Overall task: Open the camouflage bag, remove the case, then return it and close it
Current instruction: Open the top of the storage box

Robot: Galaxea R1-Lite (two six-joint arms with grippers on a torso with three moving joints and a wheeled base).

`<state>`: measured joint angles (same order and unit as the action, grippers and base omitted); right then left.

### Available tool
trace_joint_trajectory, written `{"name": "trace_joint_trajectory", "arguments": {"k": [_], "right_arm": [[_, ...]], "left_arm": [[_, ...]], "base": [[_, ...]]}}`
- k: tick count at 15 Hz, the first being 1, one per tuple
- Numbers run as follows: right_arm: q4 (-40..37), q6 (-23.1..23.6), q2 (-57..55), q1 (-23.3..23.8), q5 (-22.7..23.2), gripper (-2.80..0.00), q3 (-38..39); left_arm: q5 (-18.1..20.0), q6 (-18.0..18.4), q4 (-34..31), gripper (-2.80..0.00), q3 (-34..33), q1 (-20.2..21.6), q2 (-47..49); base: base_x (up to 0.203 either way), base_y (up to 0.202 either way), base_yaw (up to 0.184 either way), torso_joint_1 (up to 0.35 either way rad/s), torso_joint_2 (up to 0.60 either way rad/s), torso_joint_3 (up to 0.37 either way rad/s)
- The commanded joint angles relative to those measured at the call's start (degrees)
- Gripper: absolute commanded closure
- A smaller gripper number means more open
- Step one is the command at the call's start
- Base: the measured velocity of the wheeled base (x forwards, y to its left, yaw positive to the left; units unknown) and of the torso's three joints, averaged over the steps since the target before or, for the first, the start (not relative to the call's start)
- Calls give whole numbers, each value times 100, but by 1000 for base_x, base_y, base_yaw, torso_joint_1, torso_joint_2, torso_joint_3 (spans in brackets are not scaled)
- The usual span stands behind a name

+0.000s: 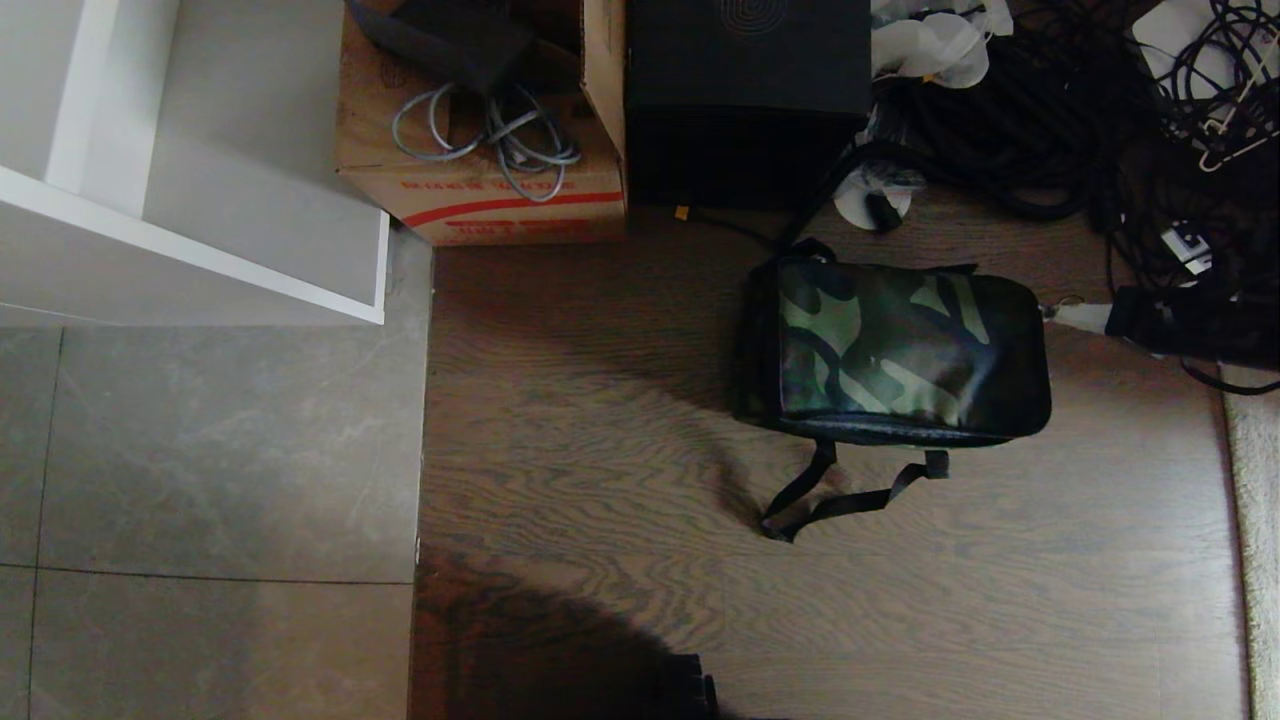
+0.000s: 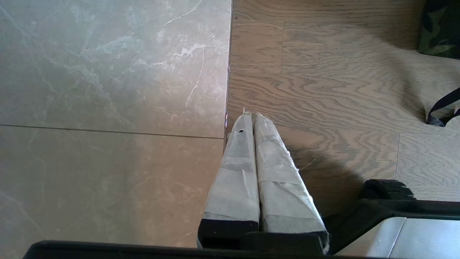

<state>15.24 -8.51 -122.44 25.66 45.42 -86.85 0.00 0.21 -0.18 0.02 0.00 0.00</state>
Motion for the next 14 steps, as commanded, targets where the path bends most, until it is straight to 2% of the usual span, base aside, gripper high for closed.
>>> {"name": "trace_joint_trajectory", "arguments": {"k": [1,6,7,14], "right_arm": [[14,-168,10,-10,24,0,-52],[5,-292,-7,-28,28,-4,44],[5,-292,1,-35,20,-280,63],[-21,-274,45,-17,37,-280,273]], "left_arm": [[0,-3,1,0,-2,0,9],[0,-3,1,0,-2,0,9],[0,-3,1,0,-2,0,9],[0,-3,1,0,-2,0,9]], "base": [[0,0,0,0,0,0],[0,0,0,0,0,0],[0,0,0,0,0,0],[0,0,0,0,0,0]]}}
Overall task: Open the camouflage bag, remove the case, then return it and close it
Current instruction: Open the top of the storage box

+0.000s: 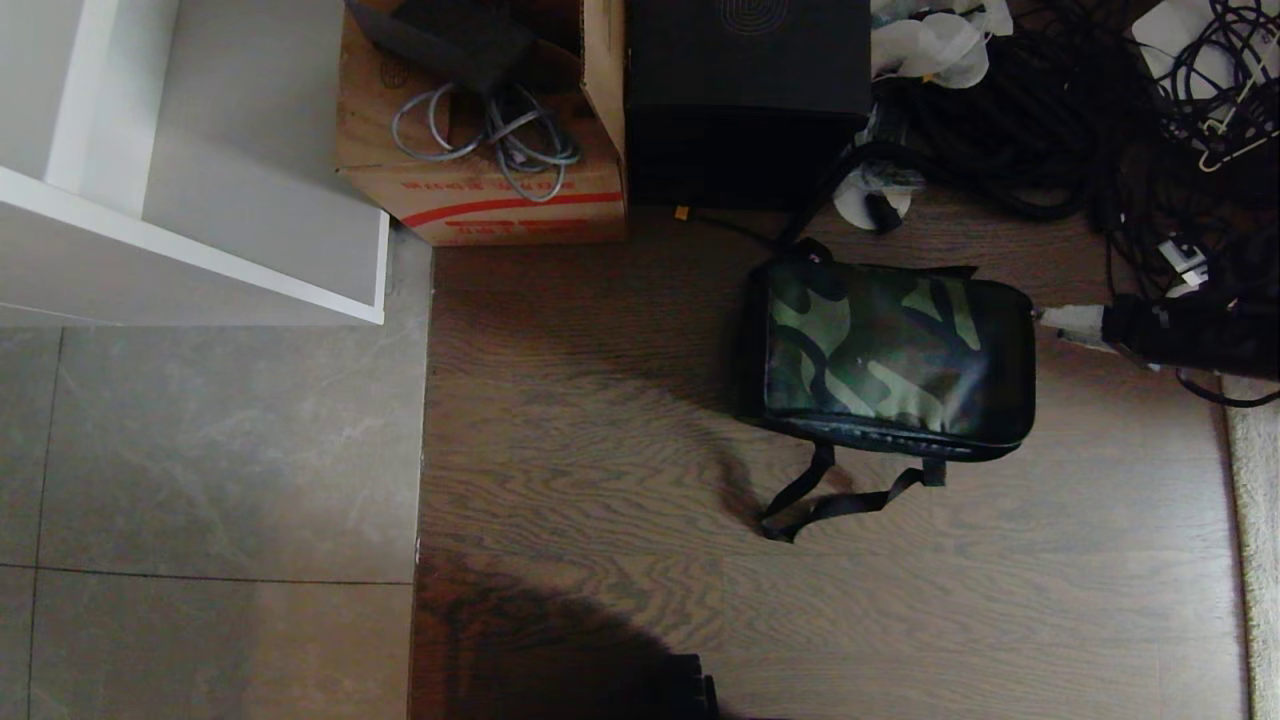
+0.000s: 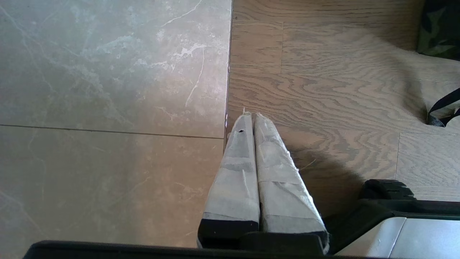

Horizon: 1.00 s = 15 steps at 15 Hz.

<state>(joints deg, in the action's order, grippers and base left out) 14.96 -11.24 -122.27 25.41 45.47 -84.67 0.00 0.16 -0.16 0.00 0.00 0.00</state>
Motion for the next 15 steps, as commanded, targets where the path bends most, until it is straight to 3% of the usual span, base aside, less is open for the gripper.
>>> {"name": "trace_joint_trajectory", "arguments": {"k": [1,7,15], "right_arm": [[-24,-5,64,19,145,-280,126],[-37,25,151,525,1540,-280,478],[-379,64,526,262,1742,-280,1278]], "left_arm": [[0,2,-2,0,0,0,9],[0,2,-2,0,0,0,9],[0,2,-2,0,0,0,9]], "base": [[0,0,0,0,0,0],[0,0,0,0,0,0],[0,0,0,0,0,0]]}}
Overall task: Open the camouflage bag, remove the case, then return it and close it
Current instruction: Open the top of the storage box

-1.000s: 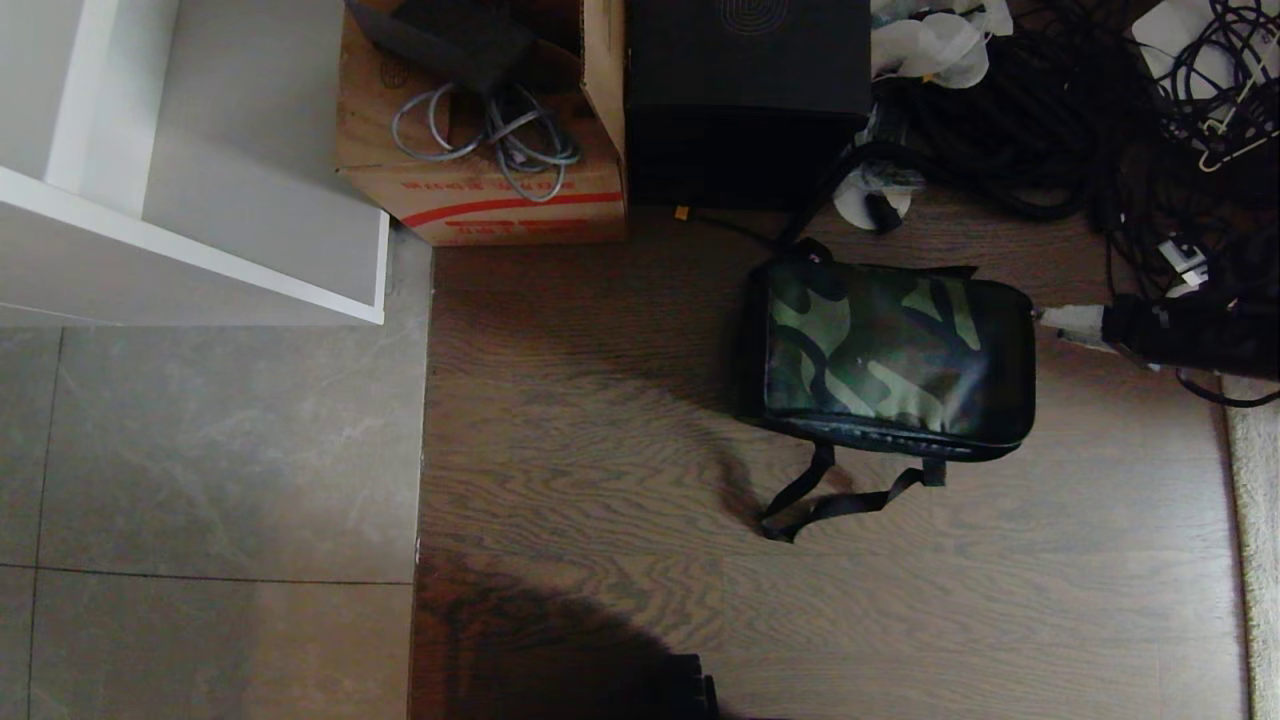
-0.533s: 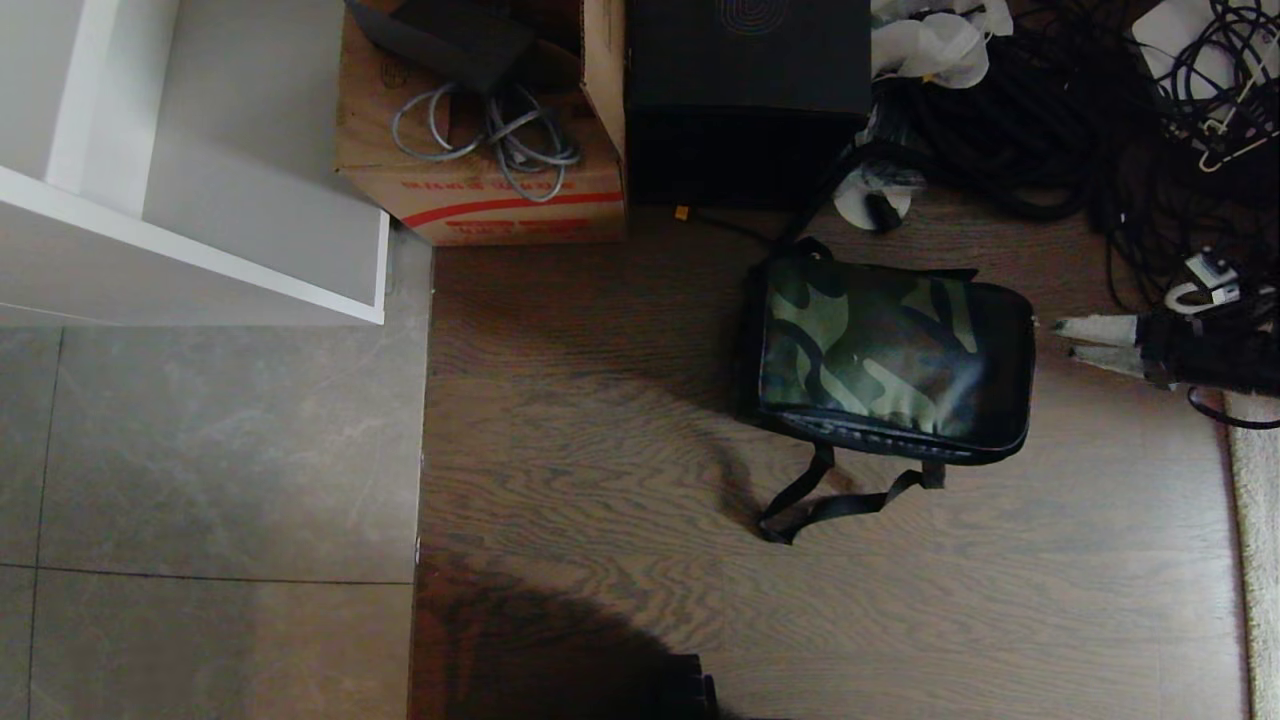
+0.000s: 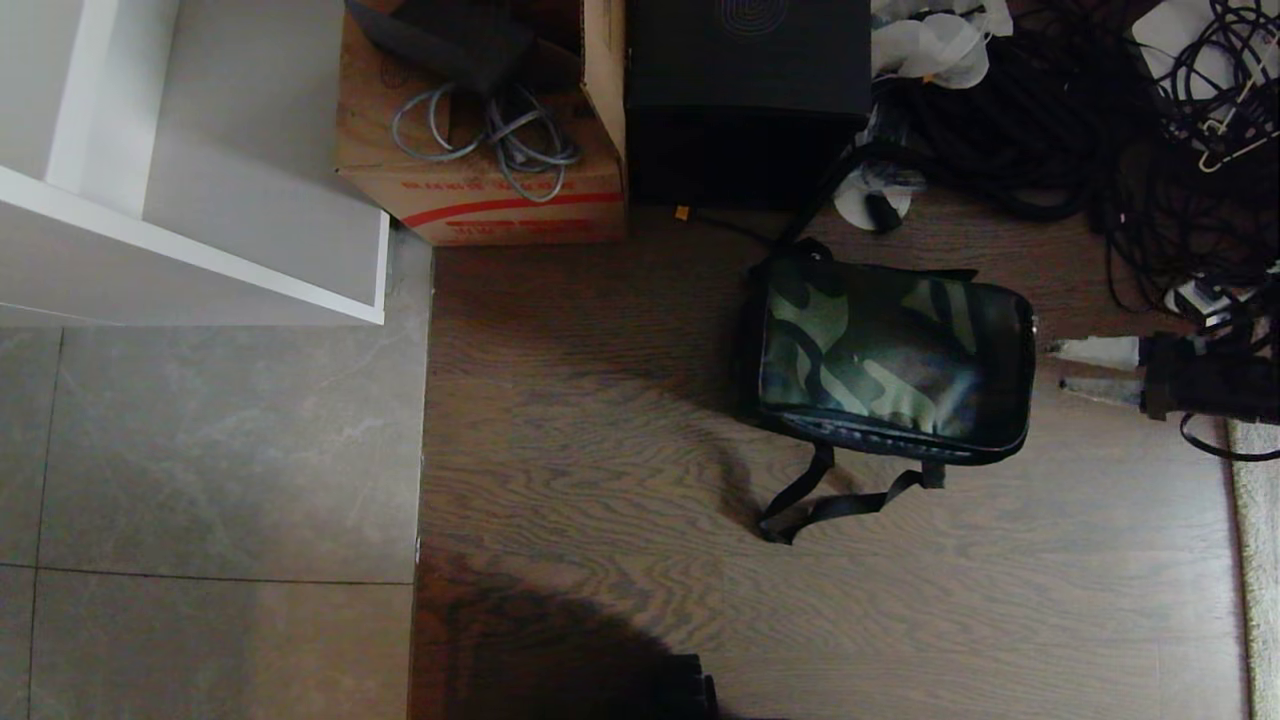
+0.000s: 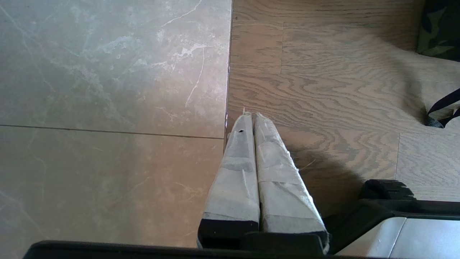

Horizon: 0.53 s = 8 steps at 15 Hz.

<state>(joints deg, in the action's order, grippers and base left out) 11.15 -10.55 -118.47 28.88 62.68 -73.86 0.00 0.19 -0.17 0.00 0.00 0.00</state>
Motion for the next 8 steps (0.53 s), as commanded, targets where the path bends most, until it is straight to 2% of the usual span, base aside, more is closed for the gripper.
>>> {"name": "trace_joint_trajectory", "arguments": {"k": [1,8], "right_arm": [[1,-1,215,-125,16,-280,287],[-140,2,475,-516,25,-280,726]], "left_arm": [[0,-2,0,0,0,0,9],[0,-2,0,0,0,0,9]], "base": [[0,0,0,0,0,0],[0,0,0,0,0,0]]}}
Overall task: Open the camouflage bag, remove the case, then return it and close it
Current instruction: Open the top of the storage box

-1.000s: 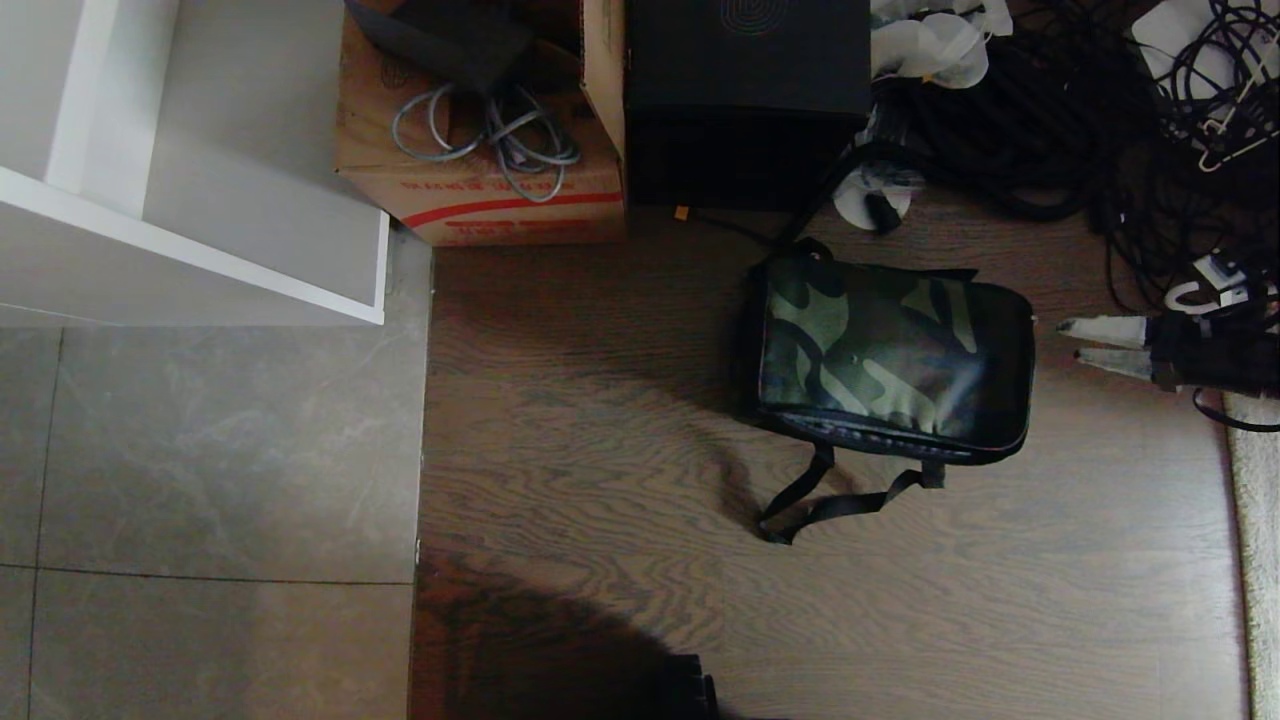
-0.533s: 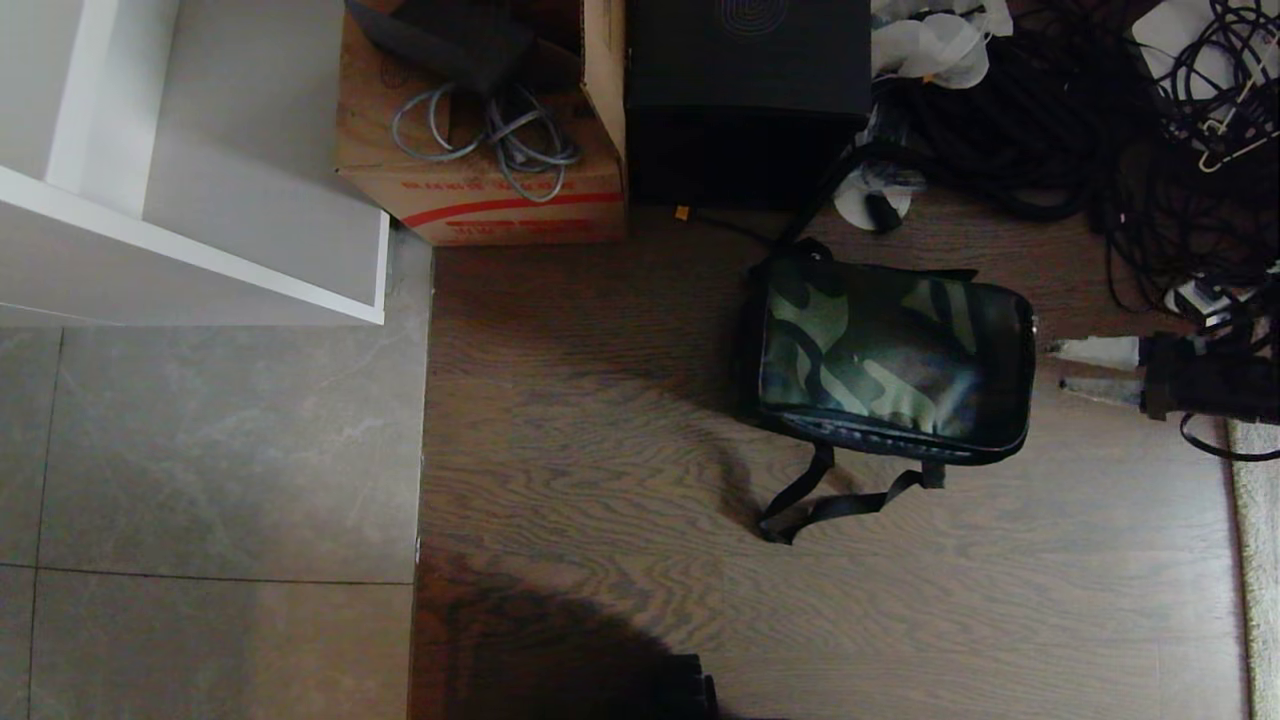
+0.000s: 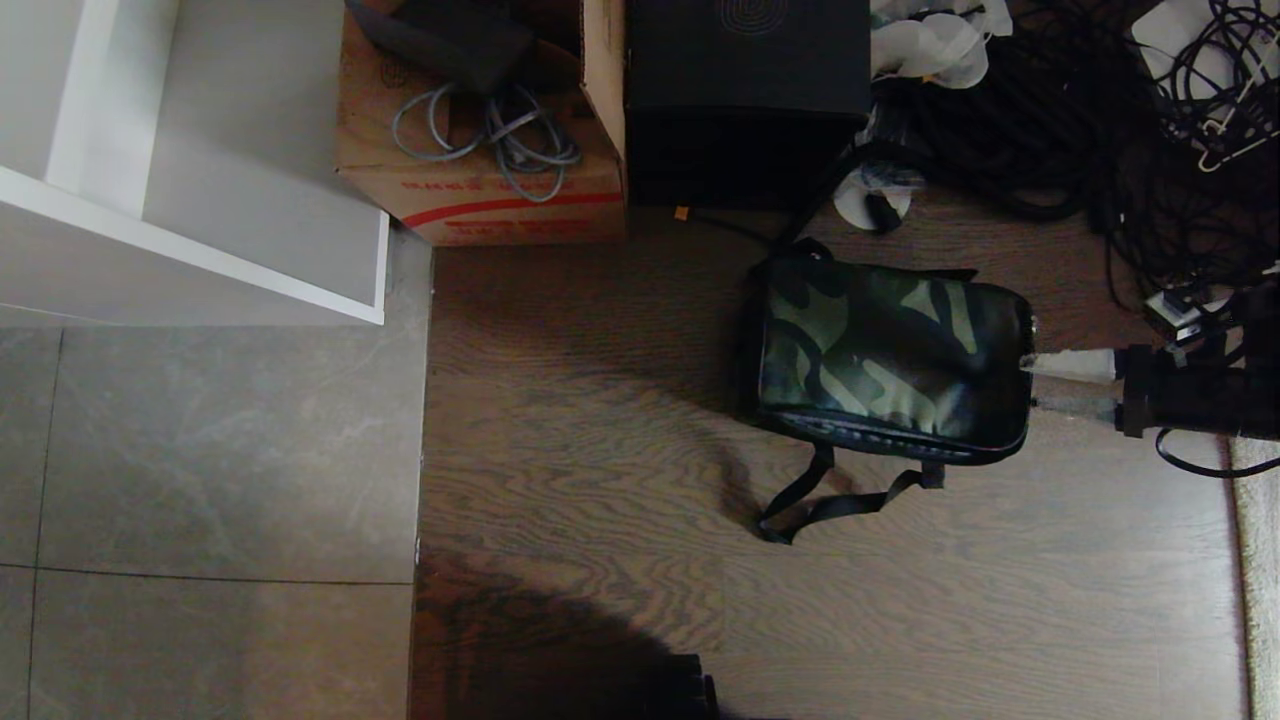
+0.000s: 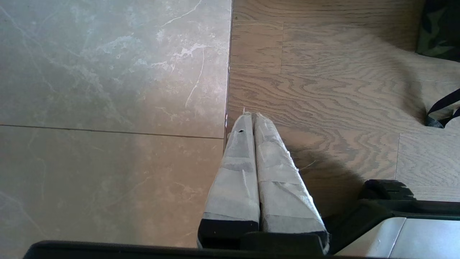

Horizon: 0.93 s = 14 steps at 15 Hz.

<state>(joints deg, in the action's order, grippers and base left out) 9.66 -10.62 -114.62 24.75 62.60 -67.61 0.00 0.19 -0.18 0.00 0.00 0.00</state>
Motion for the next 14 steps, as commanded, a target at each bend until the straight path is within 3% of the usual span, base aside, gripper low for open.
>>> {"name": "trace_joint_trajectory", "arguments": {"k": [1,7,14], "right_arm": [[68,16,97,-159,33,-280,182],[300,534,-174,-172,-370,-280,143],[282,763,-192,-181,-424,-280,213]], "left_arm": [[0,-2,1,0,0,0,9],[0,-2,1,0,0,0,9],[0,-2,1,0,0,0,9]], "base": [[0,0,0,0,0,0],[0,0,0,0,0,0],[0,0,0,0,0,0]]}}
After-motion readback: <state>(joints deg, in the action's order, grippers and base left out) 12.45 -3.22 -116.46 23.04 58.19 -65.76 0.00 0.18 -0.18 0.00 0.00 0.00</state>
